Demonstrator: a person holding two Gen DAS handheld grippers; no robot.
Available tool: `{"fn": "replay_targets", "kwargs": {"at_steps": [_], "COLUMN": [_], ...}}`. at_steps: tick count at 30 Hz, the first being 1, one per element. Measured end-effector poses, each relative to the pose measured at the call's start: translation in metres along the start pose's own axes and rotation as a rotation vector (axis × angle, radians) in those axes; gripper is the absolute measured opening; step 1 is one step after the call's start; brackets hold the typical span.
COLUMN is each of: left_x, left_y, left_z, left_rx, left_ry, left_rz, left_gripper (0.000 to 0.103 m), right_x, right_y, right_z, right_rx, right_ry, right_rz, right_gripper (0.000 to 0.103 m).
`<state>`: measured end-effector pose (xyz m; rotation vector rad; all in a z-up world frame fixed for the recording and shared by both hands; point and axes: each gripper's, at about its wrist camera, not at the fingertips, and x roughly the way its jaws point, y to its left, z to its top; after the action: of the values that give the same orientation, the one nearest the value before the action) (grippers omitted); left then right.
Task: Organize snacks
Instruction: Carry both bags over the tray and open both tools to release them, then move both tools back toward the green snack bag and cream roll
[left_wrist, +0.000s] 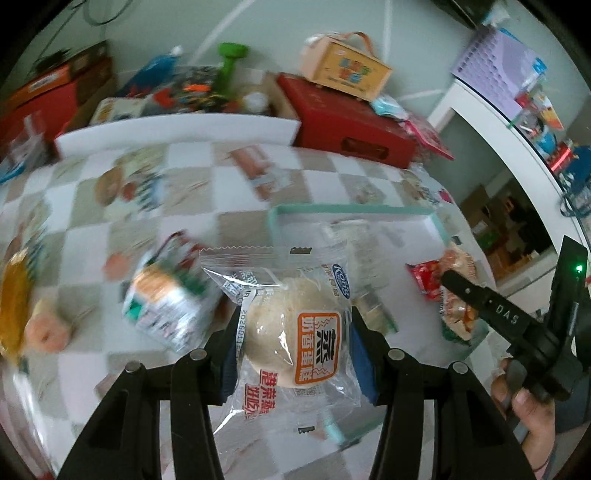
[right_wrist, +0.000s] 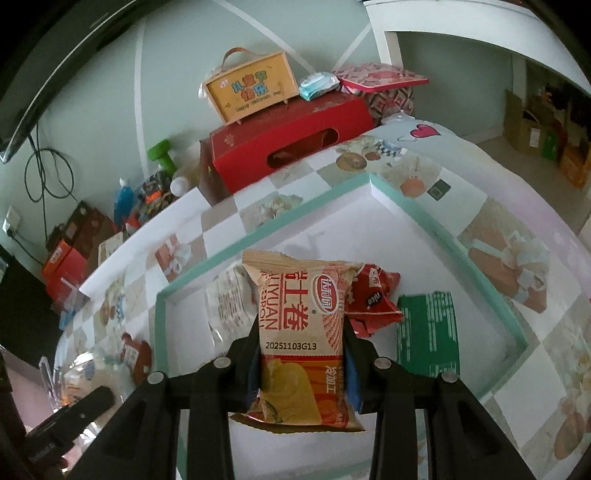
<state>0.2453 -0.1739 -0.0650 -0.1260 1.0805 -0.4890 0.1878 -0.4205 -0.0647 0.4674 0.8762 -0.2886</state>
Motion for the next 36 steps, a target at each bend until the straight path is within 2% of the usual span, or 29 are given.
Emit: {"fn": "replay_targets", "kwargs": {"at_steps": [8,19,20,22,26,27,28,29,31,36], "left_x": [0.039,0.079,0.078,0.075,0.066,0.064,0.06,0.057,0.05,0.039], "left_y": [-0.035,-0.042,-0.042,-0.042,-0.042,-0.041,-0.04,-0.039,-0.034,-0.024], "left_z": [0.032,0.053,0.053,0.054,0.058,0.058,0.058,0.058,0.056,0.05], "left_rx": [0.064,0.053,0.052,0.049,0.049,0.049,0.044,0.04,0.025,-0.006], "left_ry": [0.031,0.074,0.069,0.051,0.023,0.017,0.005,-0.002,-0.013,-0.03], "left_rz": [0.011,0.055,0.053,0.052,0.038,0.041,0.046,0.046,0.042,0.085], "left_gripper": [0.053,0.054,0.056,0.068,0.073,0.081,0.084,0.087,0.087,0.09], "right_x": [0.007,0.039,0.041,0.042,0.041,0.041,0.04,0.04,0.037,0.03], "right_y": [-0.003,0.013,0.015,0.017,0.021,0.022,0.023,0.023,0.023,0.025], "right_z": [0.026,0.045,0.047,0.049,0.051,0.051,0.051,0.051,0.049,0.044], "right_rx": [-0.013,-0.087,-0.098,-0.108,-0.123,-0.127,-0.13,-0.131,-0.131,-0.132], "right_ry": [-0.015,0.014,0.015,0.016,0.016,0.017,0.018,0.019,0.015,0.011], "right_rz": [-0.01,-0.034,-0.043,-0.053,-0.056,-0.056,-0.056,-0.057,-0.062,-0.072], "right_gripper": [0.039,0.039,0.039,0.039,0.039,0.04,0.045,0.06,0.072,0.073]}}
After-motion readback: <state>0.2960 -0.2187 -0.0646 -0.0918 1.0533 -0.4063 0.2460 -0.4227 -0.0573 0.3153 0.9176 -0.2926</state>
